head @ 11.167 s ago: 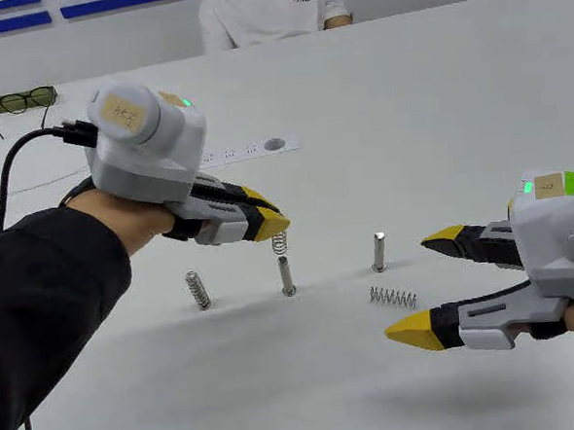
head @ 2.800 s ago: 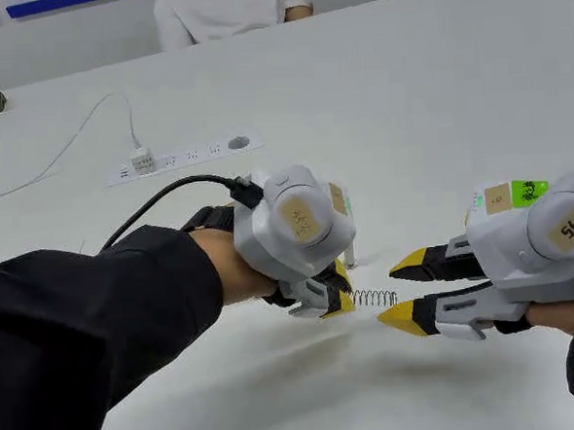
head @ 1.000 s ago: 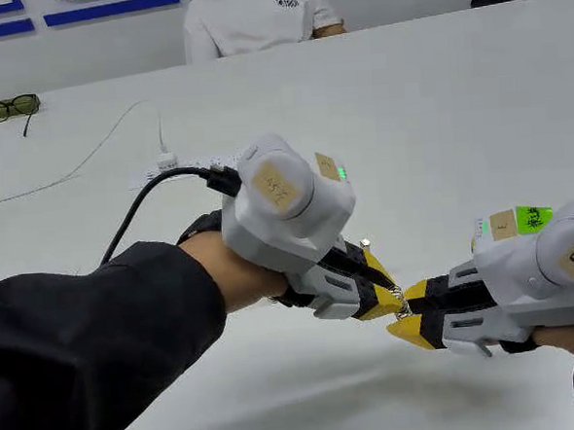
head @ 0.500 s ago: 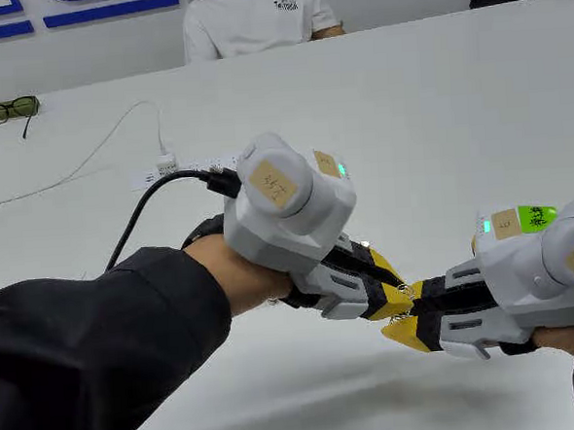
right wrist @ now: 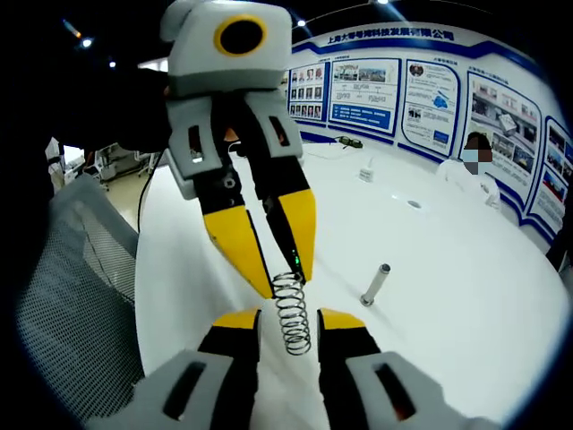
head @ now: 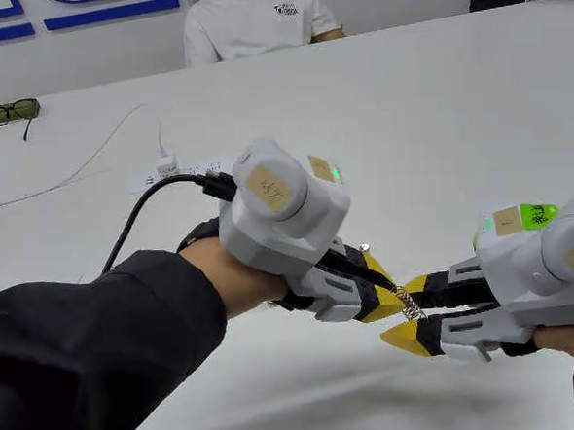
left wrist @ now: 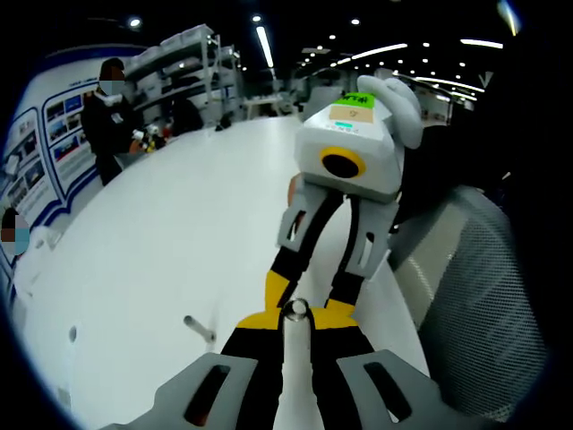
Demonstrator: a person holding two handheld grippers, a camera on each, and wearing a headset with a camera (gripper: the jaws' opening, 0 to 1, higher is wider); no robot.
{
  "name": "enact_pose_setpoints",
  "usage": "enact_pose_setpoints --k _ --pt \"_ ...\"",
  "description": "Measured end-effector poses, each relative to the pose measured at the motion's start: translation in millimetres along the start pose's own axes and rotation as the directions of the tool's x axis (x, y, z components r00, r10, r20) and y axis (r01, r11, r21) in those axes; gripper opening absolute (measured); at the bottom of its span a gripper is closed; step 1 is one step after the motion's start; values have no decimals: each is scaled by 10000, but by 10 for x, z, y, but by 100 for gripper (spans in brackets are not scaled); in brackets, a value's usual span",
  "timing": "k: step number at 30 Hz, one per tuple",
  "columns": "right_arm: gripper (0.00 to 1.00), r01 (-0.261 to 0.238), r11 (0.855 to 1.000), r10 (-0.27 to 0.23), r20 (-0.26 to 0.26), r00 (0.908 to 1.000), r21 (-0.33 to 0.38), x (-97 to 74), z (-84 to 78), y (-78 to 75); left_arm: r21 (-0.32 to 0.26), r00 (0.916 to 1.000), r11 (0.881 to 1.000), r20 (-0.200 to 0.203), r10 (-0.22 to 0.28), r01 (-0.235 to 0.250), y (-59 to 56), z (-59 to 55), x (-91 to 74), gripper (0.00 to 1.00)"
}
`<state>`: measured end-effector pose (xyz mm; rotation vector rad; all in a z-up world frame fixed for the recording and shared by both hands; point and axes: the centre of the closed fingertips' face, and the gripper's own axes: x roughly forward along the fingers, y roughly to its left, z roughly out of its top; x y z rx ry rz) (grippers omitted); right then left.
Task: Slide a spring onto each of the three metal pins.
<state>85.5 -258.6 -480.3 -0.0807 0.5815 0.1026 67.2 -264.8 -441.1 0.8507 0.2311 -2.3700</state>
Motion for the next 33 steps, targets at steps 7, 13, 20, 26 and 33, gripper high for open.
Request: enact_pose_setpoints --k 7,13,20,26,33 --pt "25 128 9999 -126 216 9997 -112 -18 42 -23 -85 9999 9999 -79 94 -94 47 -29 -18 9" --pt "26 242 9997 -244 211 9995 60 -40 33 -61 -61 9990 9997 -372 233 -236 119 -93 -38 9" --pt "27 358 9992 -361 237 9991 162 -62 29 -93 -24 9971 9990 -611 453 -455 250 -108 -132 9" --pt "28 456 9987 -463 286 9985 247 -82 25 -131 73 9942 9981 -889 609 -605 385 -109 -190 9" --pt "30 583 9977 -595 352 9976 345 -109 24 -170 184 9904 9967 -1123 808 -792 542 -80 -235 9"
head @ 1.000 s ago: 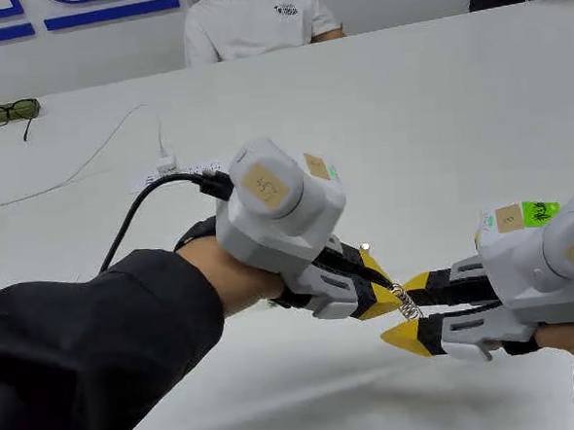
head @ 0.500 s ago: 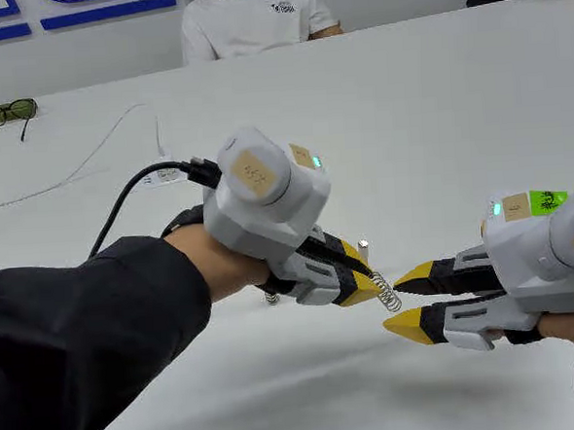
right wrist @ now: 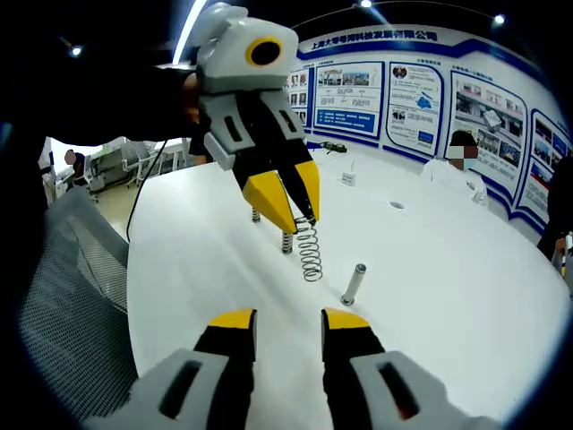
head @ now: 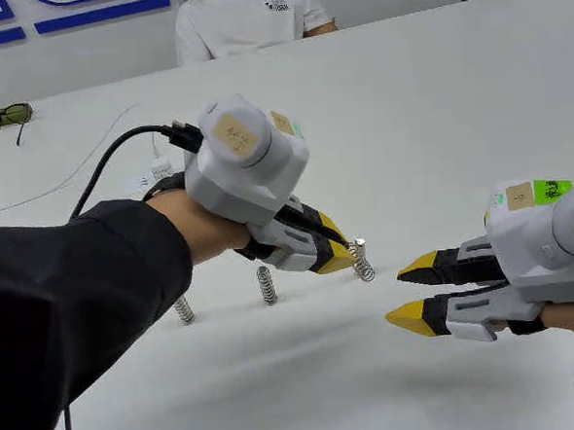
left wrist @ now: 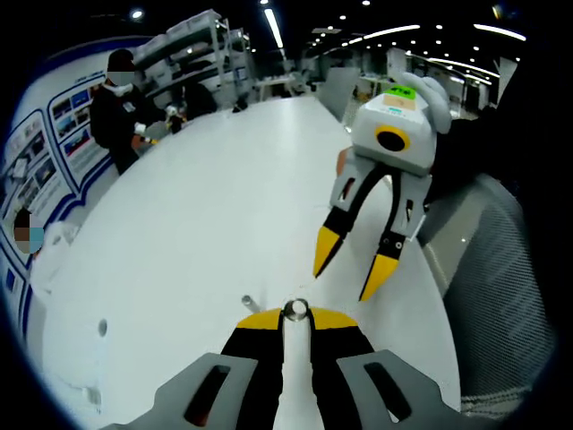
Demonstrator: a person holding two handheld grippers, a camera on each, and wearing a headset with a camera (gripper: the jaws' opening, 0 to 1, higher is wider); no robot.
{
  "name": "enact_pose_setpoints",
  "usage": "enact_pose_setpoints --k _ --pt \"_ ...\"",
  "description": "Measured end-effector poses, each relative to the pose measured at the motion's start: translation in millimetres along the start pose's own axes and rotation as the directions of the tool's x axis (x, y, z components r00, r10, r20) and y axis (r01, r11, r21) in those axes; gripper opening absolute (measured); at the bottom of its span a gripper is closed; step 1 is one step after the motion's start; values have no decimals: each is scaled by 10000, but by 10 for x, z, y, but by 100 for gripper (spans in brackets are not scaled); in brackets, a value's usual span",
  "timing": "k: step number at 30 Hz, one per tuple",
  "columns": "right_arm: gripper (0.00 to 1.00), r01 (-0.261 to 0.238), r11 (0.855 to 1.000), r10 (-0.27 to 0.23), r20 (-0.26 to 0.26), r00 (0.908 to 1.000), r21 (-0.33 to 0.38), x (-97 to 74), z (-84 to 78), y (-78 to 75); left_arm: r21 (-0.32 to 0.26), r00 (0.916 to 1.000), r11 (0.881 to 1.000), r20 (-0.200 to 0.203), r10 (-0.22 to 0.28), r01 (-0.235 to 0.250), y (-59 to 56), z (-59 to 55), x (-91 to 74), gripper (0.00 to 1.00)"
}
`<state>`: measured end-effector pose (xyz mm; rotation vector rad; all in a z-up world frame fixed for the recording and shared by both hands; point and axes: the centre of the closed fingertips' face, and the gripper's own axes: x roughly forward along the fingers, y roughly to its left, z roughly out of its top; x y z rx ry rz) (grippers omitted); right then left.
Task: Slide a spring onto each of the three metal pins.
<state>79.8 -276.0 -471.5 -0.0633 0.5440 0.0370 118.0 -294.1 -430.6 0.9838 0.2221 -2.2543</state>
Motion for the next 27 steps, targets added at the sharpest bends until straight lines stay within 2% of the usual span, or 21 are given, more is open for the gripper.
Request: enact_pose_setpoints --k 5,13,23,27 --pt "31 63 10000 -63 21 10000 35 -8 -1 -19 -36 9997 9998 -139 182 -182 128 5 -43 9" --pt "34 121 9999 -121 -5 9999 111 -11 -14 -44 130 9984 9995 -499 279 -273 270 41 -57 9" --pt "36 265 9995 -266 24 9996 198 -32 -30 -100 385 9942 9992 -1061 171 -131 370 29 40 9" --pt "38 365 9988 -367 74 9993 331 -44 -40 -139 405 9932 9992 -1160 91 -44 395 39 78 9"
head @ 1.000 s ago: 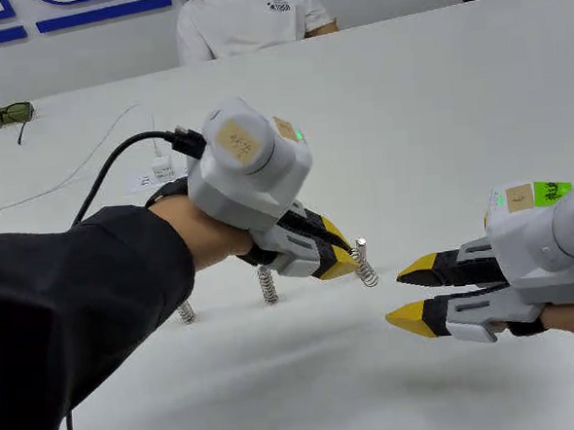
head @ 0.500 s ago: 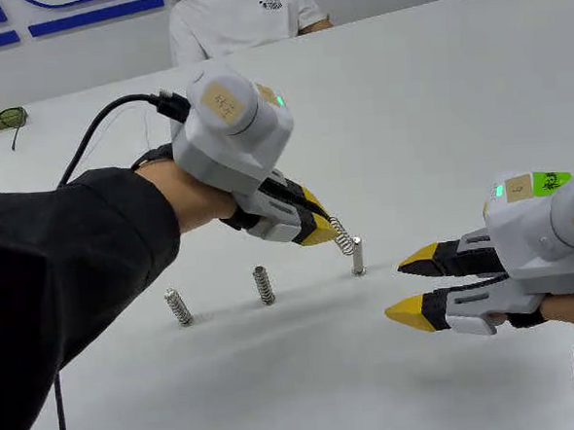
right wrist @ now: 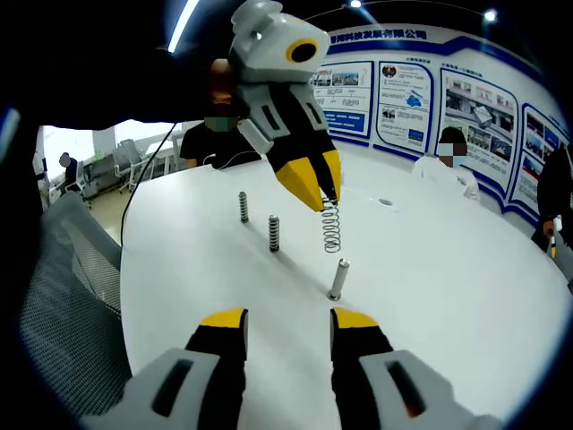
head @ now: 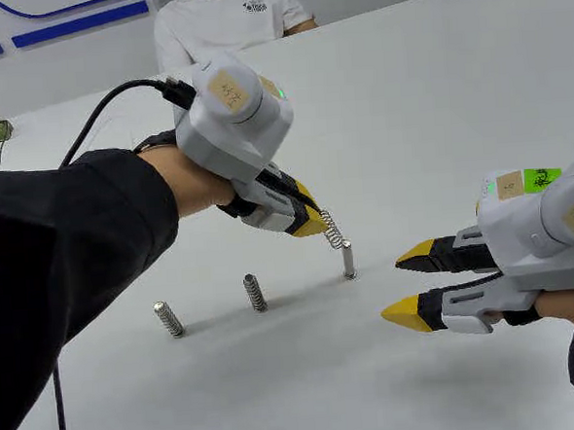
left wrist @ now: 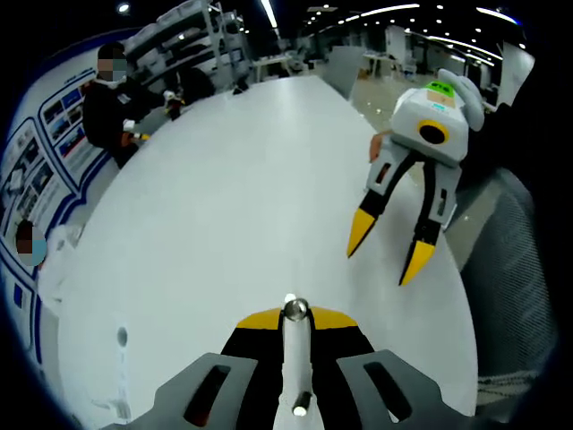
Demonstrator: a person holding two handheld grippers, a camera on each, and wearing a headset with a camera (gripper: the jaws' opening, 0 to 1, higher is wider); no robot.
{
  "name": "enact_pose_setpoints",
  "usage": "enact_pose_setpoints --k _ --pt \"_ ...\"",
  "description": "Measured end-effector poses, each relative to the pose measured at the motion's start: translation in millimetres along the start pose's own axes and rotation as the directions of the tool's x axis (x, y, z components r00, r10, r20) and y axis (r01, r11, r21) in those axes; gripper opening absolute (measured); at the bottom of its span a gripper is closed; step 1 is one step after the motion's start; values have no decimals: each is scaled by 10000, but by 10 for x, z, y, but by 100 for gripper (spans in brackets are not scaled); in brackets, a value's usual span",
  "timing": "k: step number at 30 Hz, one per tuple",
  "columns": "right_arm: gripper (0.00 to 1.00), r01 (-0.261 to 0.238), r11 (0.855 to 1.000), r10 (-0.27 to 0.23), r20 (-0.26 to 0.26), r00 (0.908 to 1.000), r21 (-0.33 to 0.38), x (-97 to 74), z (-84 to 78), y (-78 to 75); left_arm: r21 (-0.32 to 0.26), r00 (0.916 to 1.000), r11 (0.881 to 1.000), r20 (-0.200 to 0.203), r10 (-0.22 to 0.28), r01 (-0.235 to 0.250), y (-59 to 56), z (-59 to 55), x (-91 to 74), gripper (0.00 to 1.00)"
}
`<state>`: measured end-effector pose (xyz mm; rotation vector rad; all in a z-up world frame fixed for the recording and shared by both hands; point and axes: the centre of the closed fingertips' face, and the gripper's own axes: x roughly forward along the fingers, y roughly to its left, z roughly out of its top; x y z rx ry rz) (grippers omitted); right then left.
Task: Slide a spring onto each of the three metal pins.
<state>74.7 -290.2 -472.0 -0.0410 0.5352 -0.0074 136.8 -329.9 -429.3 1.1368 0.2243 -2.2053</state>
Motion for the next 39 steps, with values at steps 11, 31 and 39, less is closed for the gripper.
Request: enact_pose_setpoints --k 11,31,39 --pt "55 199 9983 -217 323 9992 548 -15 16 -73 70 9994 9999 -325 -118 120 60 -33 55 9" --pt "80 323 9888 -435 750 9962 1456 -60 21 -153 566 9939 9970 -999 -466 524 60 55 180 9" --pt "79 312 9887 -447 897 9950 1469 -79 45 -158 745 9881 9947 -1416 -599 710 42 90 230 9"
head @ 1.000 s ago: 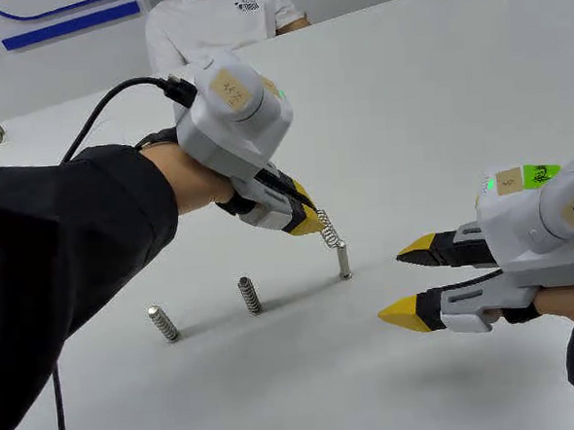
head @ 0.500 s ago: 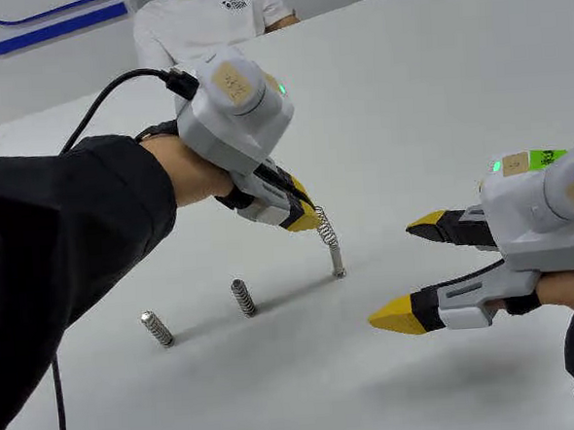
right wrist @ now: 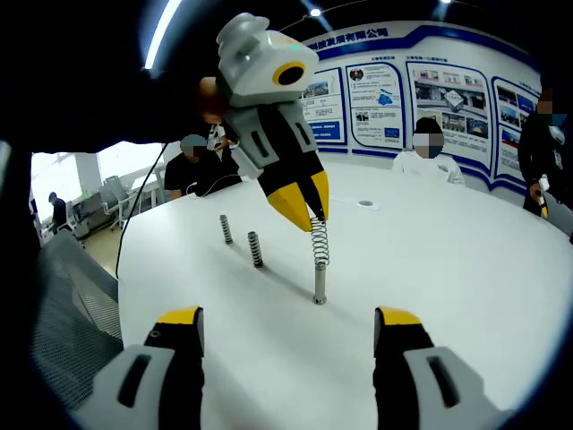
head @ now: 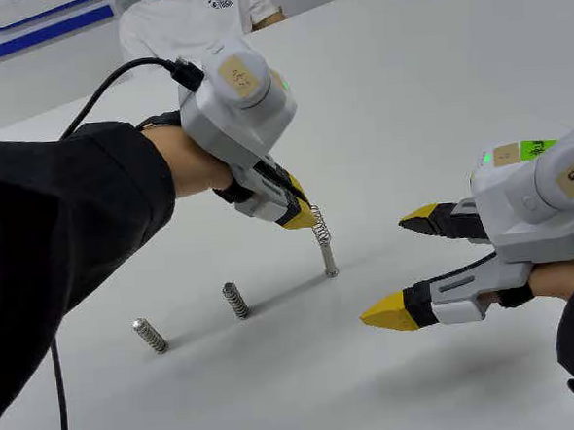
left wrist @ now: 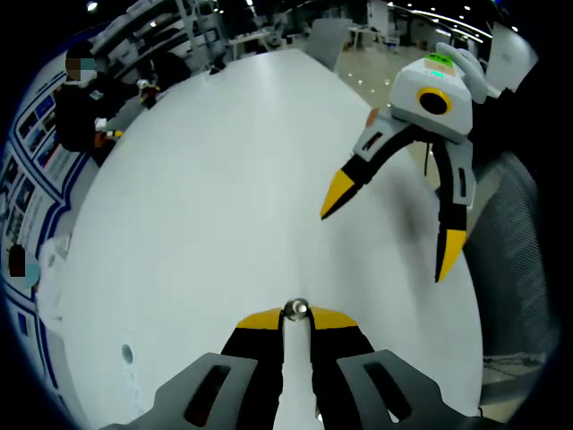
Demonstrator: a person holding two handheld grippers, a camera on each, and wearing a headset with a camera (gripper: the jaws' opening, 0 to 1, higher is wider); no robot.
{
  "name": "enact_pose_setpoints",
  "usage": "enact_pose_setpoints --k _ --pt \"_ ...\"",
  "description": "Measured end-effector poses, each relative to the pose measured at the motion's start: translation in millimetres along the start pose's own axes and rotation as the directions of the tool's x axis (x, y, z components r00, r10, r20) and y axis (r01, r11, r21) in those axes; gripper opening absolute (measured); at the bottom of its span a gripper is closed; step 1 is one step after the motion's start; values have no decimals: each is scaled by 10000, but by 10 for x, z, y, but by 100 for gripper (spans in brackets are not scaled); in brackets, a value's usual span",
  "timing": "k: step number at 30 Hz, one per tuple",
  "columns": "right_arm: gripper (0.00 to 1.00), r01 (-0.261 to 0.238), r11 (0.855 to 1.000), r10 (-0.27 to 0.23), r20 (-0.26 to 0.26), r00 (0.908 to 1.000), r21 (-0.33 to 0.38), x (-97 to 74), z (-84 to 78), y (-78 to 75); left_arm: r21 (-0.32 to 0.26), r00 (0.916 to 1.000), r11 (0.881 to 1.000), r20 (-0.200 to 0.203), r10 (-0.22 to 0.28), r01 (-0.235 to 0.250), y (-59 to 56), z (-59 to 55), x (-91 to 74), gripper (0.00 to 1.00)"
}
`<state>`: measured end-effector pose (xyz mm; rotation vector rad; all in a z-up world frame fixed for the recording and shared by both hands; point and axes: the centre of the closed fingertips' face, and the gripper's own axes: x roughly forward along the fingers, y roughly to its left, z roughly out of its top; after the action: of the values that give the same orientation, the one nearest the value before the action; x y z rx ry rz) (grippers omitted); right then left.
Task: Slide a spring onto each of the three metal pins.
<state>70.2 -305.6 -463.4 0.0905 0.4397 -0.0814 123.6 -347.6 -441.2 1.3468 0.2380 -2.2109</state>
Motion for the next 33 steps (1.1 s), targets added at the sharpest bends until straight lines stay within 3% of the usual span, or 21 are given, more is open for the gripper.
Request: enact_pose_setpoints --k 16,33 --pt "79 -10 10000 10 56 10000 25 -8 -13 -46 133 9980 9993 -533 -344 352 -1 -30 52 9" --pt "78 -30 10000 30 -31 10000 86 4 -50 -63 123 9916 9973 -1078 -711 729 31 -173 317 9"
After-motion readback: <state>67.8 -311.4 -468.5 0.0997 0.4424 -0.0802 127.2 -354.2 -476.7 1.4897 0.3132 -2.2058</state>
